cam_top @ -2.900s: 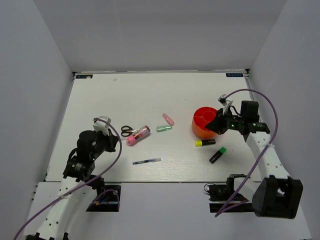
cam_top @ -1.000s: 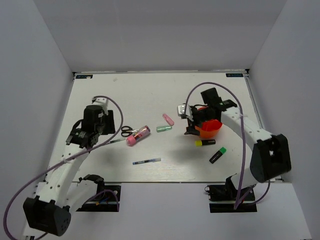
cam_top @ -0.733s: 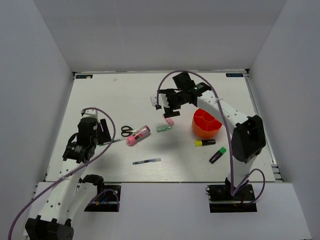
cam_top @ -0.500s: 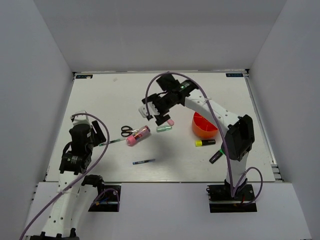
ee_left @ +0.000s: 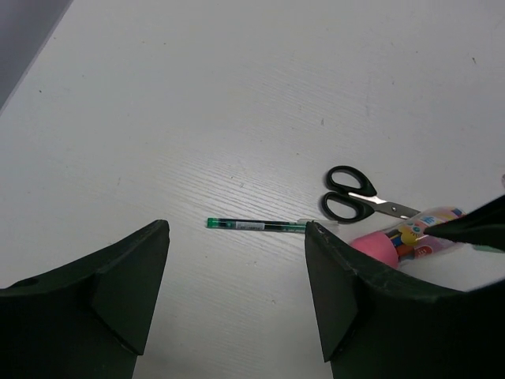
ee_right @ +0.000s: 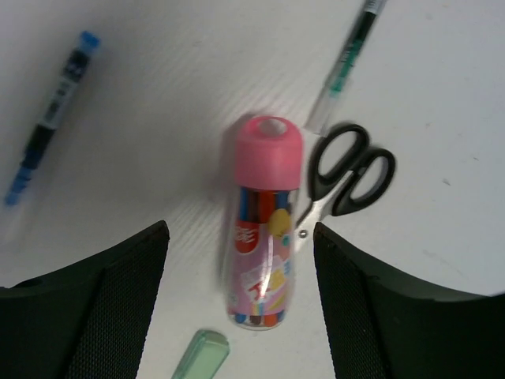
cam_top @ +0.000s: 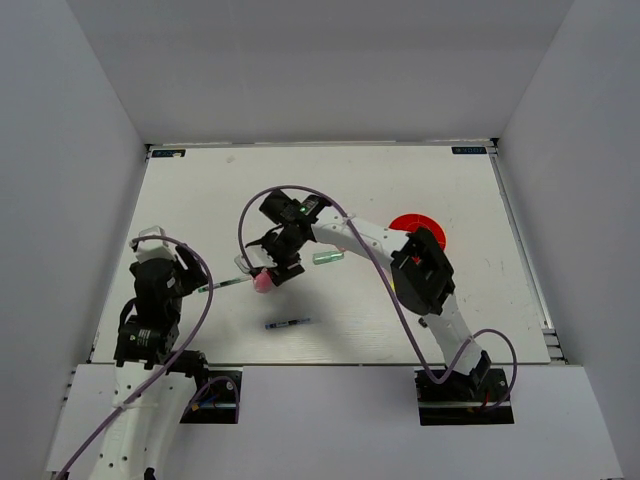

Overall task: Sort the stationery into containers
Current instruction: Pick up the stationery from the center of the board.

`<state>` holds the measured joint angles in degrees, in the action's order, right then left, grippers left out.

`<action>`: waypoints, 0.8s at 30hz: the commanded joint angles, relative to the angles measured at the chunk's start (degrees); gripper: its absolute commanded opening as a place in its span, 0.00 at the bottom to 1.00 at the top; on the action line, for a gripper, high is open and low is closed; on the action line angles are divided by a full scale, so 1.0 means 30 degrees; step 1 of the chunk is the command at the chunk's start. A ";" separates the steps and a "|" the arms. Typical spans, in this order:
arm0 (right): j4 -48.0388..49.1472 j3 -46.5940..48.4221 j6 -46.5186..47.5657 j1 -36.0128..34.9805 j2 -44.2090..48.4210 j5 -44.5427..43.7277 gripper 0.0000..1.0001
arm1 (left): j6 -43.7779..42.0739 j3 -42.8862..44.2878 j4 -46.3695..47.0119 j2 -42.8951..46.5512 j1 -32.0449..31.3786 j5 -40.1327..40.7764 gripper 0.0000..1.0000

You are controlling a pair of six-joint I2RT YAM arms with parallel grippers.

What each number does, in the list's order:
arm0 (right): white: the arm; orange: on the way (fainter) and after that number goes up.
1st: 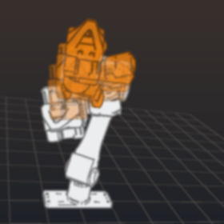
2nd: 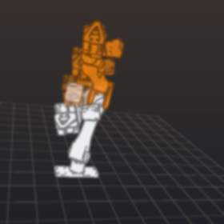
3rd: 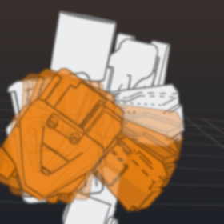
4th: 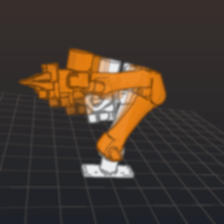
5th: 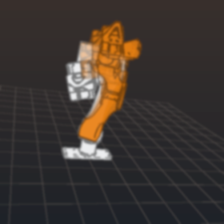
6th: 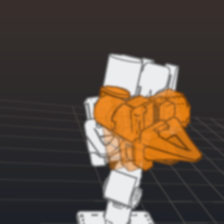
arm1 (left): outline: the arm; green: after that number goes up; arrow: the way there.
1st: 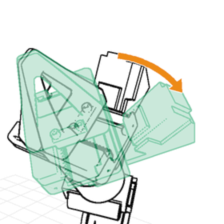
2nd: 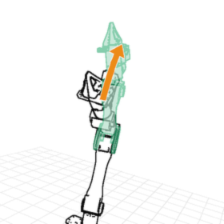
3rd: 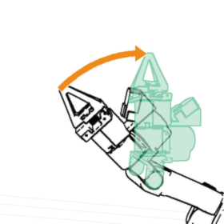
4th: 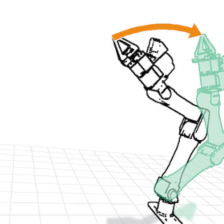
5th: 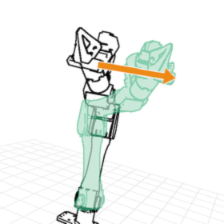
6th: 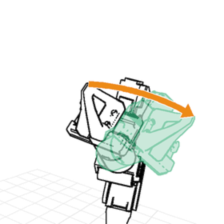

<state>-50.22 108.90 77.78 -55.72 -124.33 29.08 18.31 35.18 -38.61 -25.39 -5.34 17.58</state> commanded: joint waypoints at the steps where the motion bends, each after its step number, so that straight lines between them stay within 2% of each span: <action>1: 0.2002 0.1988 -0.2397 -0.0321 -0.0565 -0.0815 0.76 | 0.0109 -0.0183 -0.0049 0.0434 0.0053 0.0028 0.80; 6: 0.2266 0.1991 -0.2518 -0.0790 -0.1502 -0.1519 0.76 | 0.0109 -0.0184 -0.0079 0.0844 0.0082 0.0261 0.80; 13: 0.1036 0.1932 -0.1844 -0.0996 -0.1944 -0.1432 0.75 | 0.0109 -0.0359 -0.0050 0.1695 0.0111 0.0935 0.80; 21: 0.2266 0.2136 -0.2080 -0.1201 -0.2997 -0.4006 0.73 | 0.0139 -0.0359 -0.0138 0.1959 0.0112 0.1228 0.80; 24: 0.2062 0.2195 -0.1786 -0.1346 -0.3291 -0.4331 0.70 | 0.0139 -0.0359 -0.0167 0.1988 0.0082 0.1258 0.80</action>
<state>-44.36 113.27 72.07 -58.96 -132.90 18.59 18.33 34.33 -38.74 -19.77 -5.34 20.29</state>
